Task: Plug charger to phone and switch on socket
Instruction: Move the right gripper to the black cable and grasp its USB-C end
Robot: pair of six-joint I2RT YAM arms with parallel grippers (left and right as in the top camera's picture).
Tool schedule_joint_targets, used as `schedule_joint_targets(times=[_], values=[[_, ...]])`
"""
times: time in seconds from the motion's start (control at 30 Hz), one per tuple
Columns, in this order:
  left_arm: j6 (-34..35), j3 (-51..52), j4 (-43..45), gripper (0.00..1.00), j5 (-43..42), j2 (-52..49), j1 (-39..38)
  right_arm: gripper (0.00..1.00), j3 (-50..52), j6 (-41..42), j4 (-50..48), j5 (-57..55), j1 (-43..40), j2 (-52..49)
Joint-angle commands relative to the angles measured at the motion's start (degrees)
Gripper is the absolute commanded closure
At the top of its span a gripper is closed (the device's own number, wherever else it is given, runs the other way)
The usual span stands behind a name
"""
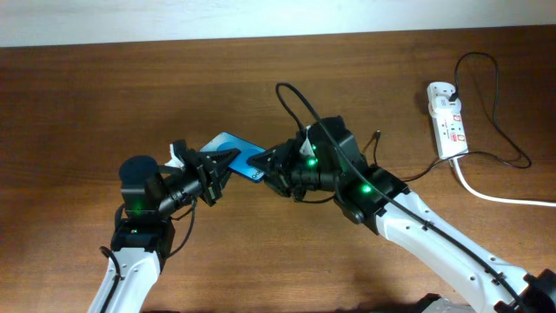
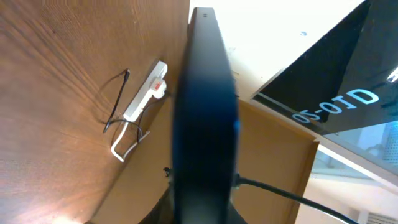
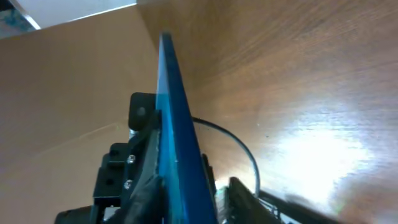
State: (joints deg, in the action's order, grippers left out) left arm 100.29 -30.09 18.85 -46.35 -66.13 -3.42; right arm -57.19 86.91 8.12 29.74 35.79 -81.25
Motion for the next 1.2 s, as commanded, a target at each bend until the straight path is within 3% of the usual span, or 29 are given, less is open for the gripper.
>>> schedule_joint_targets(times=[0.0, 0.03, 0.1, 0.13, 0.2, 0.37, 0.47, 0.53, 0.83, 0.93, 1.07, 1.17], values=[[-4.3, -0.5, 1.0, 1.00, 1.6, 0.1, 0.2, 0.49, 0.0, -12.4, 3.3, -7.6, 0.6, 0.5], [-5.1, -0.5, 0.3, 1.00, 1.0, -0.1, 0.2, 0.41, 0.0, -18.6, 3.3, -10.1, 0.0, 0.5], [-7.3, -0.5, -2.0, 1.00, 0.1, -1.3, 0.2, 0.04, 0.0, -28.0, 3.3, -13.4, -1.9, 0.5], [-7.6, -0.5, -2.6, 1.00, -2.0, -3.0, 0.2, 0.01, 0.0, -34.8, 3.5, -14.9, -4.0, 0.5], [-7.5, -0.5, 2.0, 1.00, -8.7, -9.0, 0.2, 0.01, 0.0, -41.2, 8.0, -17.3, -9.0, 0.5], [1.9, -3.6, 25.7, 1.00, -28.4, -25.7, 0.2, 0.01, 0.0, -41.7, 25.1, -20.0, -20.7, 1.6], [13.6, -4.7, 38.2, 1.00, -38.8, -27.0, 0.0, 0.02, 0.0, -41.7, 36.0, -28.5, -23.9, 1.8], [13.8, -4.7, 44.5, 1.00, -41.4, -26.7, 0.0, 0.01, 0.0, -41.7, 40.4, -34.5, -23.9, 1.8], [13.8, -4.7, 33.9, 1.00, -40.9, -26.4, 0.1, 0.01, 0.0, -41.7, 36.2, -36.5, -23.9, 1.6], [13.8, -4.7, 33.9, 1.00, -40.9, -26.4, 0.1, 0.01, -0.1, -50.0, 29.1, -36.9, -23.9, 0.1], [13.8, -4.7, 33.9, 1.00, -40.9, -26.4, 0.1, 0.01, -3.8, -52.4, 25.6, -42.0, -24.0, -8.1], [13.7, -4.7, 33.9, 1.00, -40.9, -26.4, 0.1, 0.10, -11.6, -56.8, 25.7, -43.4, -25.3, -19.5]])
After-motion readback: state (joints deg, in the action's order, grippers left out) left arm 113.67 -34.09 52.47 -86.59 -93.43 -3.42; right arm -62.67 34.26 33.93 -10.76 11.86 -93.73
